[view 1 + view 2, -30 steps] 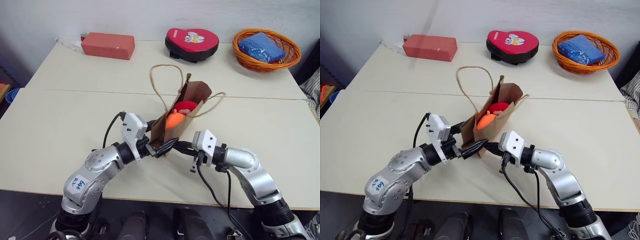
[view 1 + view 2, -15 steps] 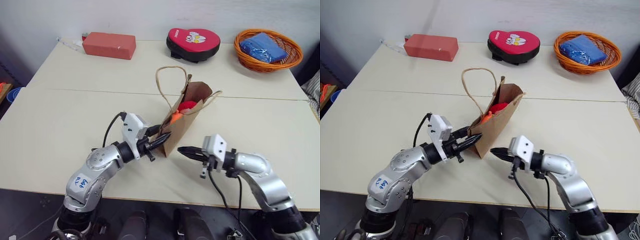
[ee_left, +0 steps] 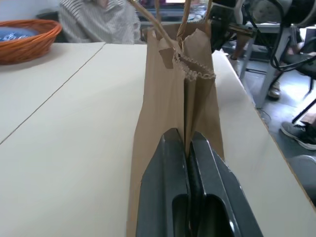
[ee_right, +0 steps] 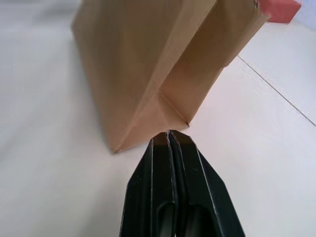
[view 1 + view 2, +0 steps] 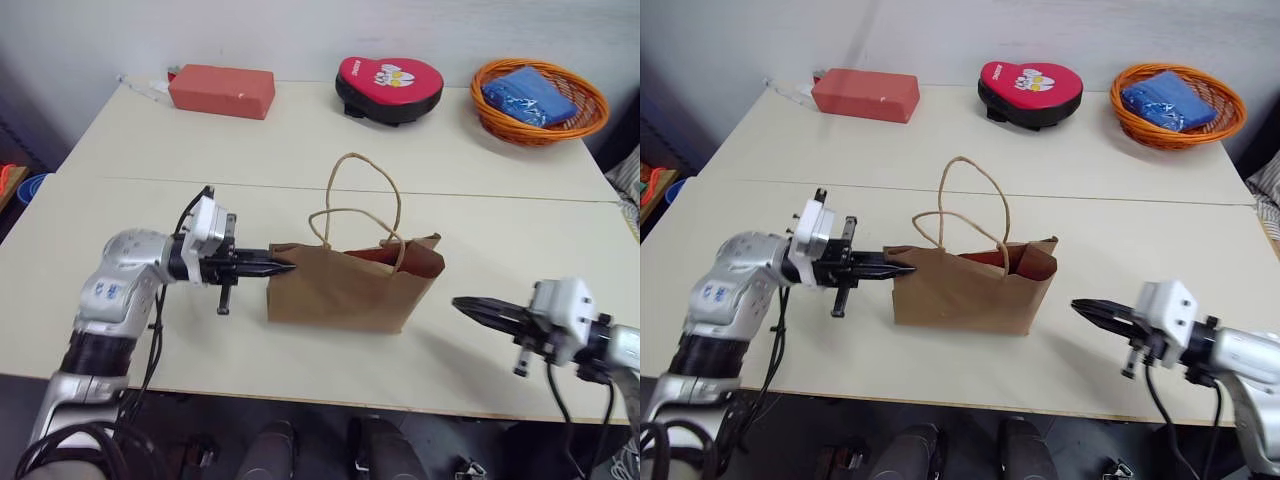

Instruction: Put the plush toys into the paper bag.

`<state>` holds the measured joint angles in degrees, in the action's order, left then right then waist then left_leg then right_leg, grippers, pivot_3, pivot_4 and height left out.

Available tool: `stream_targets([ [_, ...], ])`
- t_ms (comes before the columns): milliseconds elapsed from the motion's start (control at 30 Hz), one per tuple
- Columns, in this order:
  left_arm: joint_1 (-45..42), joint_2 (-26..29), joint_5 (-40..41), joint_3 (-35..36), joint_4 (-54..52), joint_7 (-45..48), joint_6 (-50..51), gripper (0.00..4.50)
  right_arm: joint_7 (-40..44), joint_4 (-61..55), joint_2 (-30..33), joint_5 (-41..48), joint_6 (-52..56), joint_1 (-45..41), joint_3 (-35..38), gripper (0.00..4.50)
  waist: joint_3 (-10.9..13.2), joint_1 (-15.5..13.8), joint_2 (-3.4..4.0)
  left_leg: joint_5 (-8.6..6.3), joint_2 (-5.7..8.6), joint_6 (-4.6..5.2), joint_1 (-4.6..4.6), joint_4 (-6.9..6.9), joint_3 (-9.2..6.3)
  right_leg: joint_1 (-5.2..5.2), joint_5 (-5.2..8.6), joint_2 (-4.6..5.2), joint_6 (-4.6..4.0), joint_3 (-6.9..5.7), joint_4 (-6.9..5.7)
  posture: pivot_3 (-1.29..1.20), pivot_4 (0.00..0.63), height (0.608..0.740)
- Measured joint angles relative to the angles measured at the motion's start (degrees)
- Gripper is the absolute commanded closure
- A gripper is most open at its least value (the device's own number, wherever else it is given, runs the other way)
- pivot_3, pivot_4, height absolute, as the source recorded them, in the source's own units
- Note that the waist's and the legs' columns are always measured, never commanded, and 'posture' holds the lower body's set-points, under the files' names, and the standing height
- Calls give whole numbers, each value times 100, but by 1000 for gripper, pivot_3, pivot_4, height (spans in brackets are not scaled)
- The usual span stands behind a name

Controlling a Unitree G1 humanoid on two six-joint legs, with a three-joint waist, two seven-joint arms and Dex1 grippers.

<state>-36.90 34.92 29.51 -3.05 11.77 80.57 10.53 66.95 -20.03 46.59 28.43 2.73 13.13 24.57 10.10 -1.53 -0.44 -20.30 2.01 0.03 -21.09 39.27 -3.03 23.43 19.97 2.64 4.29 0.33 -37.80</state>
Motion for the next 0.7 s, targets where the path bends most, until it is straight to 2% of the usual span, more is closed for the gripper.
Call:
stream_targets([
  [100,-247,-227,-309,-179,639,261,-389,4486,158,67,5,-23,-300,240,251,4500,0,45,-2,-1,-1,3,1,1,9,3,-1,-1,1,8,-9,0,150,740],
  [300,-136,-272,-485,-180,731,299,-696,4486,-44,61,-167,-13,-415,166,280,4500,0,105,-1,1,-7,-1,7,4,9,6,-1,-2,1,12,-7,0,150,740],
  [400,-39,-280,-515,-130,704,49,-668,3899,-130,64,-216,-17,-451,86,237,4500,0,90,-1,1,-7,-1,5,13,7,6,-1,-1,1,12,-9,0,150,740],
  [500,31,-188,-521,41,560,-243,-530,3001,-140,75,-185,40,-355,-61,220,4500,0,81,-1,1,-7,-1,3,16,6,6,-1,-1,1,12,-10,0,150,740],
  [567,200,63,-508,247,285,-389,-404,2398,-120,190,-49,192,-126,-133,228,4500,0,93,-1,1,-8,-1,4,14,7,7,0,-1,1,13,-9,0,150,740],
  [700,1002,655,-389,764,-390,-572,-84,1243,4,521,156,381,155,-386,282,3291,-1,136,3,1,-10,-1,5,8,6,7,0,1,0,14,-7,0,150,740],
])
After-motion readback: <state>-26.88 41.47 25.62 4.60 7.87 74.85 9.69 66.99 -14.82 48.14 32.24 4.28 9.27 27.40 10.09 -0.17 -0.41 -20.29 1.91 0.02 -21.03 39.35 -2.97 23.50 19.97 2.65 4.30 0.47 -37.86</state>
